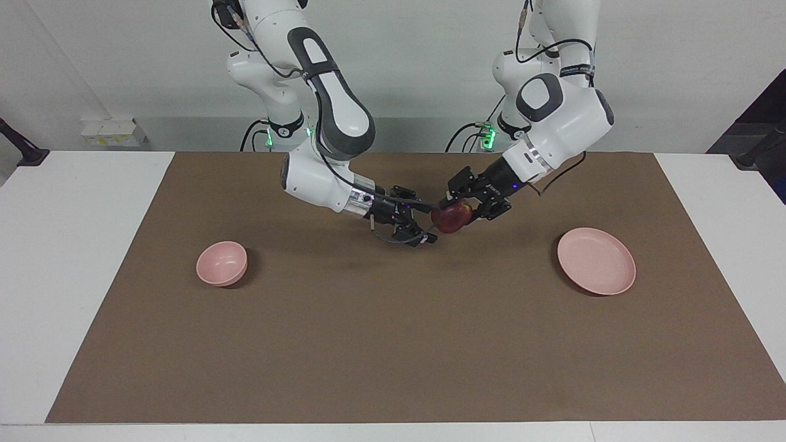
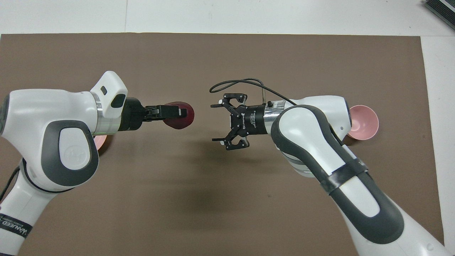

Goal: Move apple from plate to bowl
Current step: 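Carry the apple toward the right gripper while the right gripper opens nearby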

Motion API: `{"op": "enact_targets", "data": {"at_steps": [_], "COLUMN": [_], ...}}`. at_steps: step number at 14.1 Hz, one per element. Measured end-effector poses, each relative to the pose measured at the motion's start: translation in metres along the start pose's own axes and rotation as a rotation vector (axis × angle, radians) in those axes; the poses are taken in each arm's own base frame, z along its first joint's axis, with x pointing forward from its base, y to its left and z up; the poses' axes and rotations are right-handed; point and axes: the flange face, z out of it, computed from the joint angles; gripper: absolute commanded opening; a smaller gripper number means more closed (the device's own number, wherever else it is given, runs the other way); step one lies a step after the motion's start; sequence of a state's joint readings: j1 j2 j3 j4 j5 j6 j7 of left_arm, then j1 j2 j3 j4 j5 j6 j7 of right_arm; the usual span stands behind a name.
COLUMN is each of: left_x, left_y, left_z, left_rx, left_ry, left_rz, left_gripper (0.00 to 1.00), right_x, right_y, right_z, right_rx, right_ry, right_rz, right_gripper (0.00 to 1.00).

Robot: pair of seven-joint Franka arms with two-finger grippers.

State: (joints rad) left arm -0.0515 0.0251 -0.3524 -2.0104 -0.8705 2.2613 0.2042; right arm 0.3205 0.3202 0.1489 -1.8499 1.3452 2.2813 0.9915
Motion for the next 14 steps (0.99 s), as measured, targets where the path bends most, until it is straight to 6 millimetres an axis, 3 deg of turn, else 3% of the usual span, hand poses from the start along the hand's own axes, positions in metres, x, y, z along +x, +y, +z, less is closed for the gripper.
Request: {"op": "enact_targets", "data": {"at_steps": [11, 14], "left_x": [-0.005, -0.004], "left_y": [0.011, 0.013], "left_z": [0.008, 0.007], "left_rx": [-0.001, -0.003], "left_ry": [0.001, 0.004], "left_rz": [0.005, 0.007], "left_gripper": [0.0, 0.0], "right_x": [0.0, 0.008], "right_y": [0.0, -0.005], "right_z": [-0.001, -0.01], "right_rx": [0.016, 0.025], "right_ry": [-0.064, -0.057], "right_rz": [-0.05, -0.045], "right_gripper": [1.0, 1.0]}}
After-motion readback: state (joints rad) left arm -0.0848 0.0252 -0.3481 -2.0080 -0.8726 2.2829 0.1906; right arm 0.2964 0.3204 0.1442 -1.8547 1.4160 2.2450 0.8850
